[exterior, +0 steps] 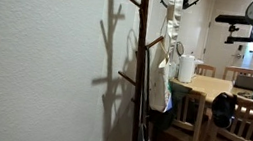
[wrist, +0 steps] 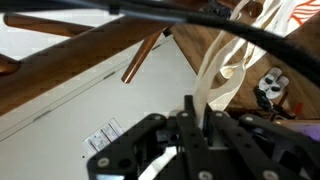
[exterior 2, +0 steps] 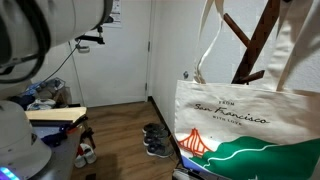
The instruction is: Take the bag and hang it on the right side of the stand
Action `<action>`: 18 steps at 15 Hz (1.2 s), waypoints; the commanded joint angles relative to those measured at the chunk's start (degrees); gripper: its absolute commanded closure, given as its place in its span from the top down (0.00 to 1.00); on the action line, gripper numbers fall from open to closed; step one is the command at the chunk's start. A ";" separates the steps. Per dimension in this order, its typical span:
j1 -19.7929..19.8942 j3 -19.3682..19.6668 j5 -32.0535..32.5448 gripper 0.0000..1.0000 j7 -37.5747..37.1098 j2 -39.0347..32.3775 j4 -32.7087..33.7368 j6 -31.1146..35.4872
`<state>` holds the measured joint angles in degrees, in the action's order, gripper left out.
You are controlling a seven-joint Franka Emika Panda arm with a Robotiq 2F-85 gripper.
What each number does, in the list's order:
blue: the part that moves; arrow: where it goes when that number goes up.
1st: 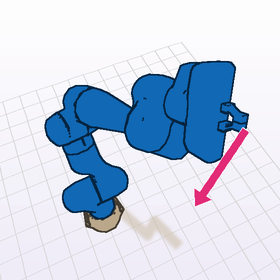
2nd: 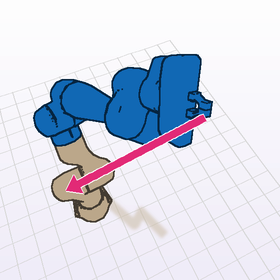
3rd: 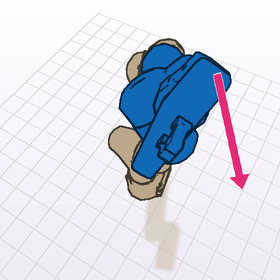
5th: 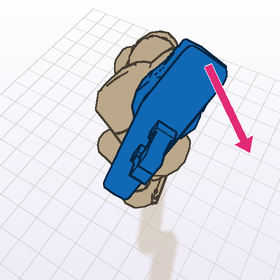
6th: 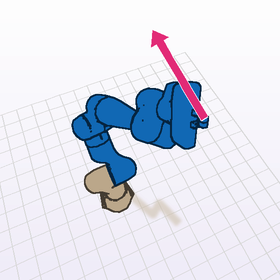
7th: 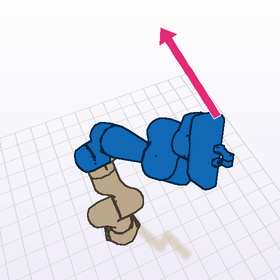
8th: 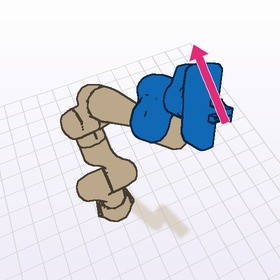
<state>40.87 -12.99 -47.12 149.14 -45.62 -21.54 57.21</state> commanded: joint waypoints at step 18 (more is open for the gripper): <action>-3.99 -8.22 17.02 0.03 -0.05 -4.63 1.81 -5.75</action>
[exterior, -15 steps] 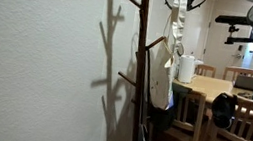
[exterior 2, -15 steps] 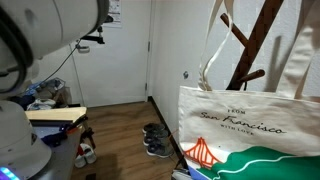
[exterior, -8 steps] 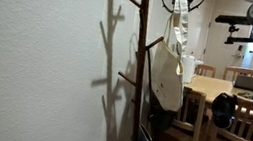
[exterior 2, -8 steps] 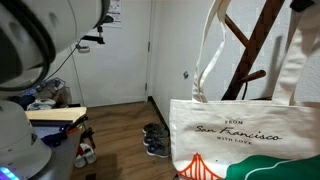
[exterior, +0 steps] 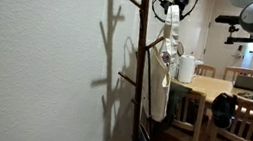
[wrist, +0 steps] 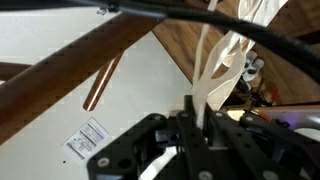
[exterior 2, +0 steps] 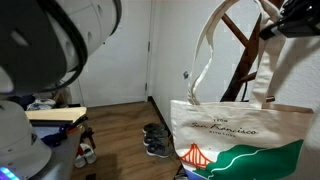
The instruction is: Take the bag and hang it on the right side of the stand
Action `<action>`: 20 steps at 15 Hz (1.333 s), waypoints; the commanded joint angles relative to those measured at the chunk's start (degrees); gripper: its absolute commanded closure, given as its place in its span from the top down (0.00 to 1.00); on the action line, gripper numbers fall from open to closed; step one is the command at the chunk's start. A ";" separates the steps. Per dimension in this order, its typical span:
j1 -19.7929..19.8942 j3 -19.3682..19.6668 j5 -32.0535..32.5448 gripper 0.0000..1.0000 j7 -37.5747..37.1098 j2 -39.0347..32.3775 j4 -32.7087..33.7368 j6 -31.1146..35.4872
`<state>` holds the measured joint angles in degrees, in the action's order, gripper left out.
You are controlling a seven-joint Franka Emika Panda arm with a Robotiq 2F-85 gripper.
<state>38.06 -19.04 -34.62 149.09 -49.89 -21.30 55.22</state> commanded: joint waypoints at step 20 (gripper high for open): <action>7.03 -16.62 2.23 0.03 -0.40 -3.61 0.97 4.78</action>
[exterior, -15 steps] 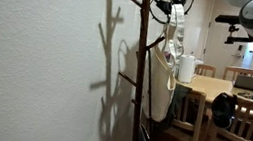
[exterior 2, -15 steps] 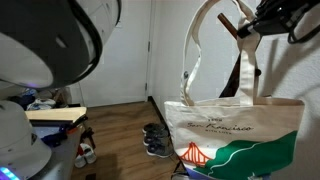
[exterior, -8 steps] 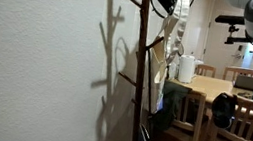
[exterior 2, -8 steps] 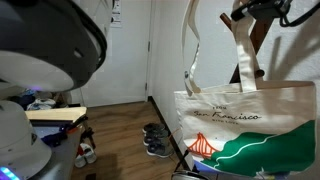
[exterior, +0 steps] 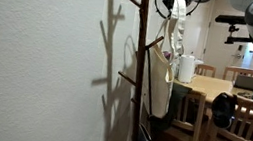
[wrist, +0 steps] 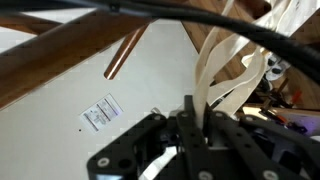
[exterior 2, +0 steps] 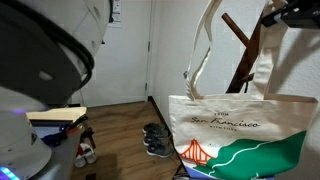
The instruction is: Take the bag and hang it on the right side of the stand
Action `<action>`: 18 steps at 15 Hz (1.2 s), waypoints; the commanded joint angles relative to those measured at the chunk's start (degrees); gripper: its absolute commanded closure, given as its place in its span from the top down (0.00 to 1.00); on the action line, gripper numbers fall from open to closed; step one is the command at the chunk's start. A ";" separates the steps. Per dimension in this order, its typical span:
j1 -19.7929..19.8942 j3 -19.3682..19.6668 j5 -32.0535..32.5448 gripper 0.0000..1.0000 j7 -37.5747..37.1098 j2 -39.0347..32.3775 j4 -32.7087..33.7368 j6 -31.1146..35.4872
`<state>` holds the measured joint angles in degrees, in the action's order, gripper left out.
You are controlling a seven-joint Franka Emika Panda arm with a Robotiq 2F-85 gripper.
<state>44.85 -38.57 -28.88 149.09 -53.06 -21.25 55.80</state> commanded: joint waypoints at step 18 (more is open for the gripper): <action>-9.14 20.31 -3.19 0.03 -0.32 0.29 0.16 9.20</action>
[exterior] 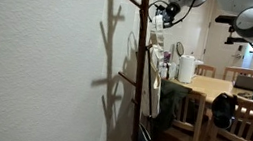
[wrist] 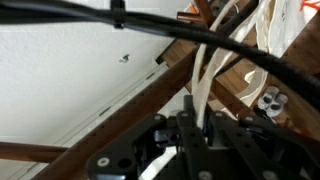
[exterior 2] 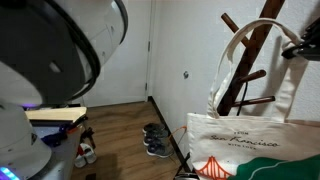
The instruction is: Take the bag and hang it on the right side of the stand
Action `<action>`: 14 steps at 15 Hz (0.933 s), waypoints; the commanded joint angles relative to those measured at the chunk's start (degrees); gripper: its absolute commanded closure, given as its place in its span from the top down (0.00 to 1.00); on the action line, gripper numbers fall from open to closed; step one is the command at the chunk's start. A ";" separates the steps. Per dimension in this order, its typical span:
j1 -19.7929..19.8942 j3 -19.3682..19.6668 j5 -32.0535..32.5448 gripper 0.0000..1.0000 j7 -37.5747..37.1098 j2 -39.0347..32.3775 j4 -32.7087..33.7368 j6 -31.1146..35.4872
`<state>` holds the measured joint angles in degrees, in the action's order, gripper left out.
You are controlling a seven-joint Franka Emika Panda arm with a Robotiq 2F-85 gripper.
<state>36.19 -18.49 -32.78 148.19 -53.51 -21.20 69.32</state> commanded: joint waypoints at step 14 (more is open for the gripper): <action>0.16 2.13 1.23 0.04 0.55 -0.70 0.61 -18.86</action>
<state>36.94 -16.47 -32.66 148.29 -54.07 -21.23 53.83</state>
